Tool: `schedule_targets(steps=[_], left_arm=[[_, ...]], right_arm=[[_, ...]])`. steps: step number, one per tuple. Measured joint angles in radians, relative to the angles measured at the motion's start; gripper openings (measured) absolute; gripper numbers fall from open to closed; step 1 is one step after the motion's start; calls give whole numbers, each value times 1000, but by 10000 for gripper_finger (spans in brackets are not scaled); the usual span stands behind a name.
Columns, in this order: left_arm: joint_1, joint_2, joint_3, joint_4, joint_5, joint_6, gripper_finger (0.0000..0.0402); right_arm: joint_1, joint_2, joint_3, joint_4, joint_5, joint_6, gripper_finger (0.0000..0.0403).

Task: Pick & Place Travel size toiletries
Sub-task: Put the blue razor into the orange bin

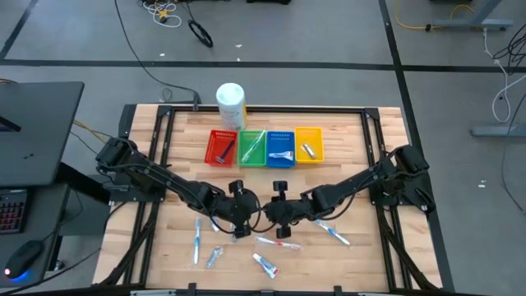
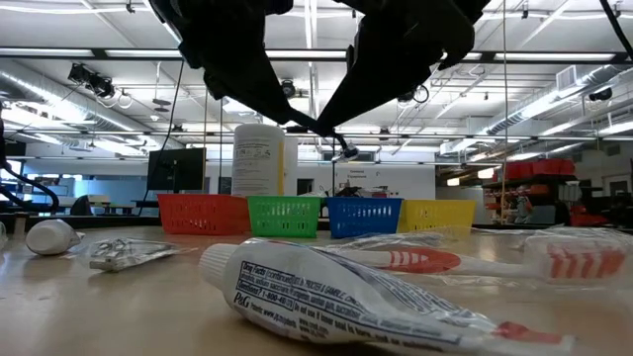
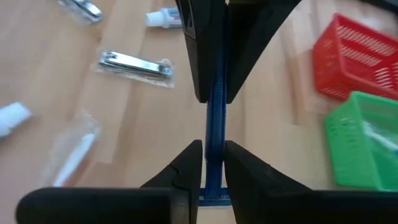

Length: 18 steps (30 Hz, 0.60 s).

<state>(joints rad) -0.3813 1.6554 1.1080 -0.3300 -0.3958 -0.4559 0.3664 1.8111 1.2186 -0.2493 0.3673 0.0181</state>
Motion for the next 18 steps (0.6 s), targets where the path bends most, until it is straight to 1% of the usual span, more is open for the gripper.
schedule_targets(steps=[4, 6, 11, 15, 18], left_arm=[[2, 0, 0, -23, -43, -17, 50], [3, 0, 0, -62, -79, -35, 47], [9, 0, -1, -178, -212, -128, 45], [29, 0, -1, -257, -285, -253, 48], [55, 0, -1, -327, -377, -357, 44]], right_arm=[[2, 0, 0, 8, 70, -8, 72], [6, -1, 0, 7, 70, -4, 72], [38, -9, 1, -29, 69, 62, 72], [61, -12, 1, -73, 42, 131, 72], [68, -12, 1, -90, -8, 141, 72]])
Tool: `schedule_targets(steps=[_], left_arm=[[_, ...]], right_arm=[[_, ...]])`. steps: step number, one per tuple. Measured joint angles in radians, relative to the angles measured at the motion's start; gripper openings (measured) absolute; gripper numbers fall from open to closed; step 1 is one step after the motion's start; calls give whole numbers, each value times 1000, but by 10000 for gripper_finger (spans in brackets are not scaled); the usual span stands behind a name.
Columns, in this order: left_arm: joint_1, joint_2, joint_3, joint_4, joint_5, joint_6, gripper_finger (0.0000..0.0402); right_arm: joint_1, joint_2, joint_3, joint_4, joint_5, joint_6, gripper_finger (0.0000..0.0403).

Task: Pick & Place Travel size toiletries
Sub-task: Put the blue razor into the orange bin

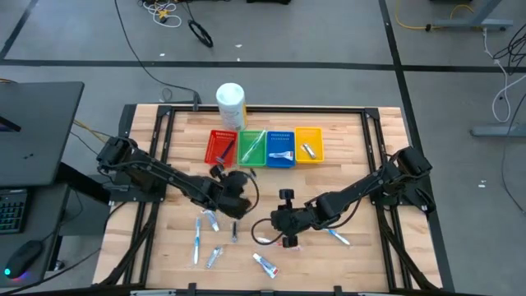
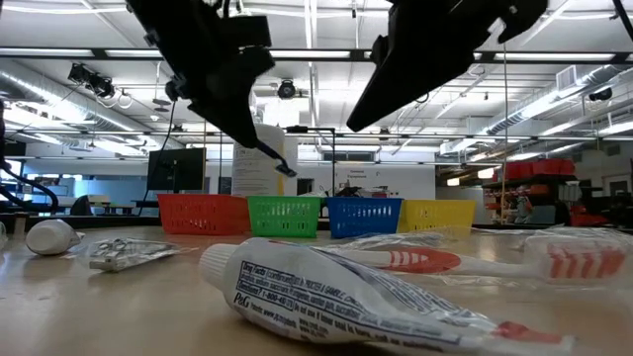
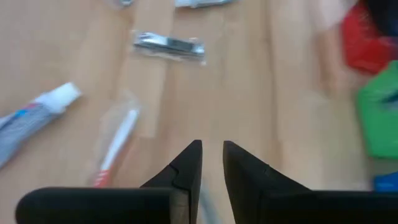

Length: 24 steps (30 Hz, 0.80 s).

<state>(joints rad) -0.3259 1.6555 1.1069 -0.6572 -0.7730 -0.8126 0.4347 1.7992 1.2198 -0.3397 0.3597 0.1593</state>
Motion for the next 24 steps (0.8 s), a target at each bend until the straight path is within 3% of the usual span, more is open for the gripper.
schedule_targets(steps=[5, 12, 19, 24], left_arm=[[71, 0, 0, -131, -102, -130, 46], [233, 0, 0, -311, -110, -201, 43], [375, 15, 0, -249, -10, -93, 47], [426, 15, 0, -234, 56, -98, 45]], right_arm=[[0, 0, 0, 8, -23, 1, 72], [0, 0, 0, 7, -21, 1, 72], [0, 0, 0, 7, -21, 1, 72], [0, 0, 0, 7, -22, 2, 72]])
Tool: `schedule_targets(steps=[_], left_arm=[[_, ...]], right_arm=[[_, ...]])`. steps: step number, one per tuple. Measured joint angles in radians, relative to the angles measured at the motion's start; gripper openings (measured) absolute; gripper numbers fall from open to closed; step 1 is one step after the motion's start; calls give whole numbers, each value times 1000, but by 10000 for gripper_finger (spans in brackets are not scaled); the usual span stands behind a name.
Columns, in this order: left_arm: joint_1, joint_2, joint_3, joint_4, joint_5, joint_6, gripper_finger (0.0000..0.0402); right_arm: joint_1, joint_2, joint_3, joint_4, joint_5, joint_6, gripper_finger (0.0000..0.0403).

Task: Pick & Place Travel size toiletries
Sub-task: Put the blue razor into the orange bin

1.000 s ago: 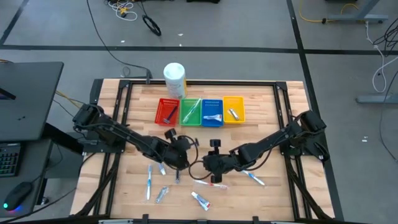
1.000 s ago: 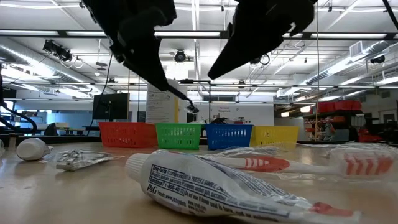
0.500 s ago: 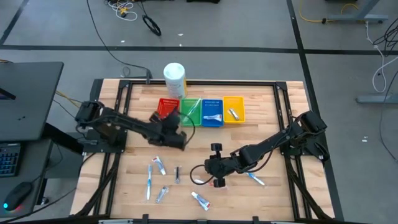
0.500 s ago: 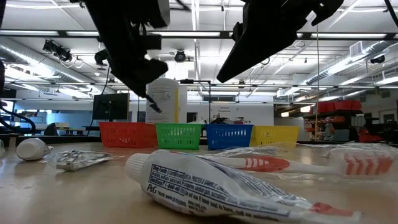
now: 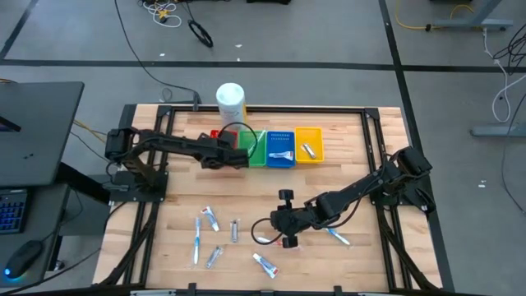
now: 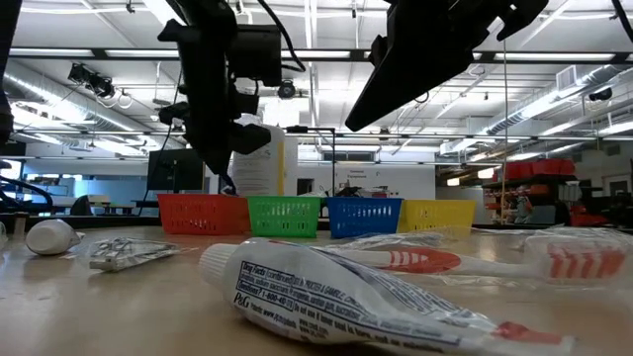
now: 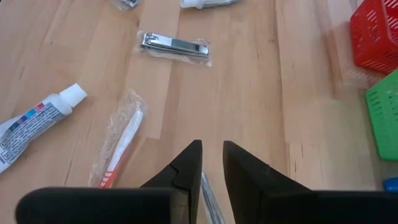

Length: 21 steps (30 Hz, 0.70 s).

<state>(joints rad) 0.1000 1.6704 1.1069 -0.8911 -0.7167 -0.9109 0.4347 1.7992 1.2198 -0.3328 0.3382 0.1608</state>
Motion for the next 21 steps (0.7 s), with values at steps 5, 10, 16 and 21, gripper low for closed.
schedule_targets(steps=[5, 10, 16, 21], left_arm=[[20, 0, 0, 7, 50, -20, 51], [22, 0, 0, 55, 53, -9, 46], [43, 0, 0, 85, 51, 30, 51], [56, 0, 0, 85, 68, 28, 53]], right_arm=[[0, 0, 0, 0, 0, 0, 72], [0, 0, 0, 0, 0, 4, 72], [0, 0, 0, 0, 0, 18, 72], [0, 0, -1, 0, 0, 16, 72]])
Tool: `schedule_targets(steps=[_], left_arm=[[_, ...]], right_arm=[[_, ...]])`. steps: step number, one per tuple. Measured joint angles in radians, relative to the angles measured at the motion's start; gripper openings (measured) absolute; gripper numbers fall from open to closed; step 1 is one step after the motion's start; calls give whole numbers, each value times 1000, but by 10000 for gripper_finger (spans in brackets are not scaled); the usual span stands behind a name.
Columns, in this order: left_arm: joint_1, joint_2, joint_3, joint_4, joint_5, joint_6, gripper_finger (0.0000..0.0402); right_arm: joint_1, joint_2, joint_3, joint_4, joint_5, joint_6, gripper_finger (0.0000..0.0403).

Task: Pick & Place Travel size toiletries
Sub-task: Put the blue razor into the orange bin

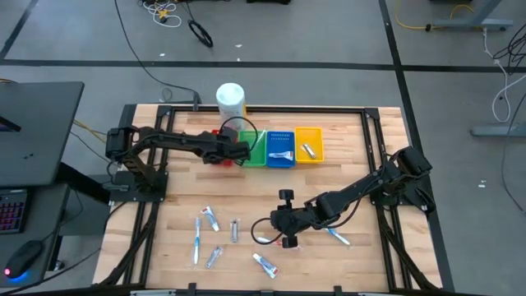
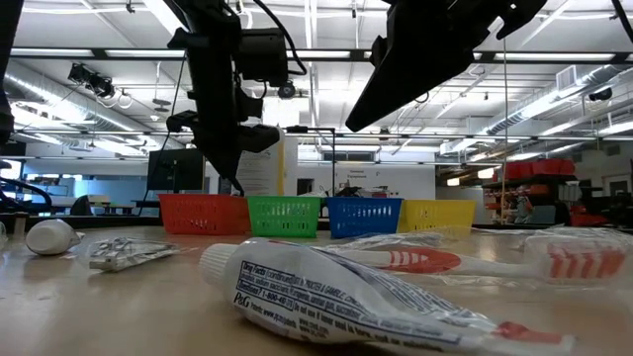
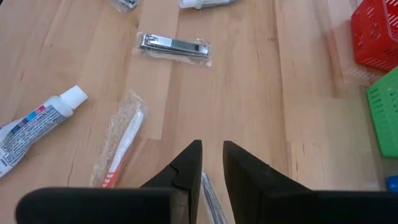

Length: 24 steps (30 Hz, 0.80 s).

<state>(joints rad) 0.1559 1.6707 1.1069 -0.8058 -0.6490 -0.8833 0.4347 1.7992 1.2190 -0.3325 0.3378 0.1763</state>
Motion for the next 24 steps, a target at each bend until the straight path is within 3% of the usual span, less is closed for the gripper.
schedule_targets(steps=[10, 17, 24], left_arm=[[-5, 0, -3, 33, -14, 57, 46], [-1, 1, -148, 268, 41, 127, 53], [-1, 1, -203, 297, 53, 138, 58]], right_arm=[[-2, 0, 0, -3, 0, -10, 72], [-13, 1, 0, -1, 0, -61, 72], [-42, 1, 0, 0, 0, -90, 72]])
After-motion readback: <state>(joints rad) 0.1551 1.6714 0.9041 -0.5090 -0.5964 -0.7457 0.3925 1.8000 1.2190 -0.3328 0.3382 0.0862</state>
